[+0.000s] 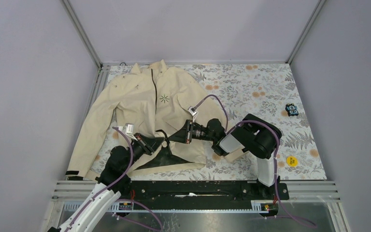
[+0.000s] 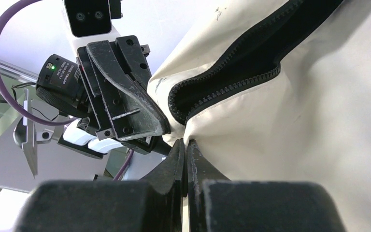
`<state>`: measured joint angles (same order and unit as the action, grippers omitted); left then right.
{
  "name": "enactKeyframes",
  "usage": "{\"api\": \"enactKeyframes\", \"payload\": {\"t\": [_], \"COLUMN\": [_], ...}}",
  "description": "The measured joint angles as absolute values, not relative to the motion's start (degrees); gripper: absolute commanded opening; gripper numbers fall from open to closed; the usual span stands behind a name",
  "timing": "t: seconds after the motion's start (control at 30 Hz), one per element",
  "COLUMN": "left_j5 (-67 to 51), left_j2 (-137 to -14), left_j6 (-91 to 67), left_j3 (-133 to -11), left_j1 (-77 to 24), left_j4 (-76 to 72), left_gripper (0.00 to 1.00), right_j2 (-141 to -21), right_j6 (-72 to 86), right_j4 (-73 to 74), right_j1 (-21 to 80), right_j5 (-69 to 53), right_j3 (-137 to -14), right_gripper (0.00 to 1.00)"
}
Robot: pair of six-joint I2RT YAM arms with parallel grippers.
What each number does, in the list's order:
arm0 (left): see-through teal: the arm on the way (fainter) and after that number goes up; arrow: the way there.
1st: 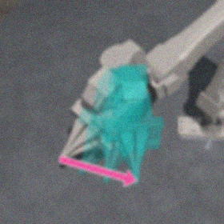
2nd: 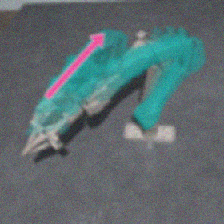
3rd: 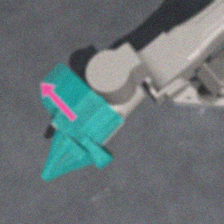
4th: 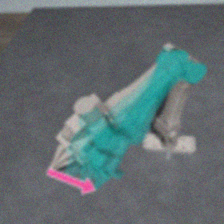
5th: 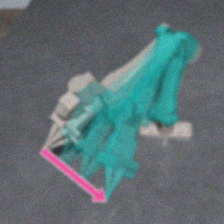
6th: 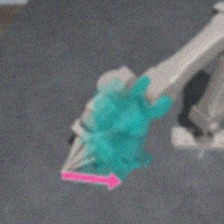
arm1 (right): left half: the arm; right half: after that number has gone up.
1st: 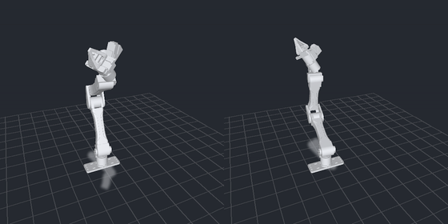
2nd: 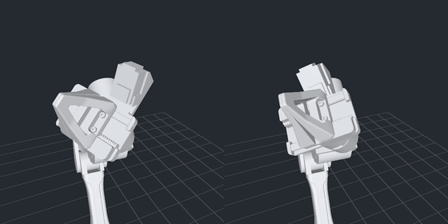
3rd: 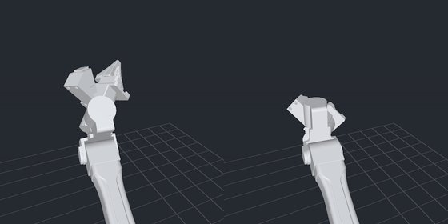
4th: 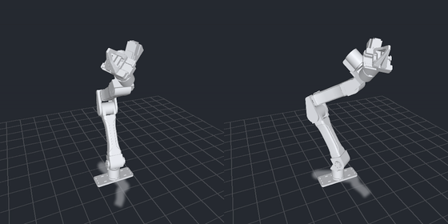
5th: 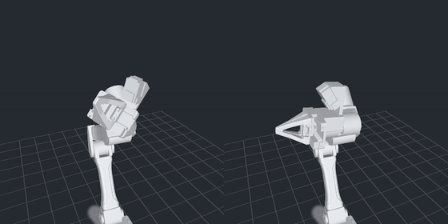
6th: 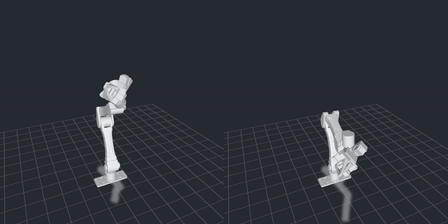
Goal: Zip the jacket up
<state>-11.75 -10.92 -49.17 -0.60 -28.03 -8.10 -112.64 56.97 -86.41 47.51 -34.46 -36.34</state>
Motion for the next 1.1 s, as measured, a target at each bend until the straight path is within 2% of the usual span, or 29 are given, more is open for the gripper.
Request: {"api": "enactKeyframes", "payload": {"t": [0.03,0.07,0.13,0.23,0.3,0.43,0.5,0.87,1.1], "left_j5": [-11.7,-11.6,-11.0,-9.0,-7.9,-7.3,-7.4,-8.6,-9.3], "left_j2": [-10.5,-10.2,-9.8,-10.1,-11.0,-12.2,-12.1,-11.6,-16.1], "left_j6": [-49.3,-49.4,-49.7,-50.7,-51.2,-53.3,-55.1,-63.3,-64.1], "left_j3": [-0.6,-0.6,-0.7,-2.2,-3.6,-5.3,-5.3,-5.0,-4.1], "left_j1": [-28.0,-28.0,-28.0,-28.0,-28.0,-28.0,-28.1,-28.1,-28.1], "left_j4": [-7.8,-7.4,-6.0,-1.0,2.7,7.4,8.5,10.2,5.9], "left_gripper": [0.0,0.07,0.29,0.5,0.57,0.63,0.63,0.37,0.26], "right_j2": [-112.7,-112.7,-112.8,-113.4,-113.8,-113.8,-113.9,-114.2,-114.2], "right_j6": [57.0,57.0,57.0,56.9,56.9,56.9,56.9,56.8,56.8], "right_j4": [-86.4,-86.4,-86.4,-86.5,-86.4,-86.5,-86.5,-86.5,-86.5], "right_j1": [47.5,47.5,47.5,47.6,47.6,47.6,47.6,47.7,47.8], "right_j5": [-34.4,-34.4,-34.3,-33.9,-33.6,-33.5,-33.5,-33.4,-33.4], "right_j3": [-36.3,-36.3,-36.3,-36.3,-36.3,-36.3,-36.3,-36.3,-36.3], "right_gripper": [0.0,0.0,0.0,0.0,0.0,0.0,0.0,0.0,0.0]}}
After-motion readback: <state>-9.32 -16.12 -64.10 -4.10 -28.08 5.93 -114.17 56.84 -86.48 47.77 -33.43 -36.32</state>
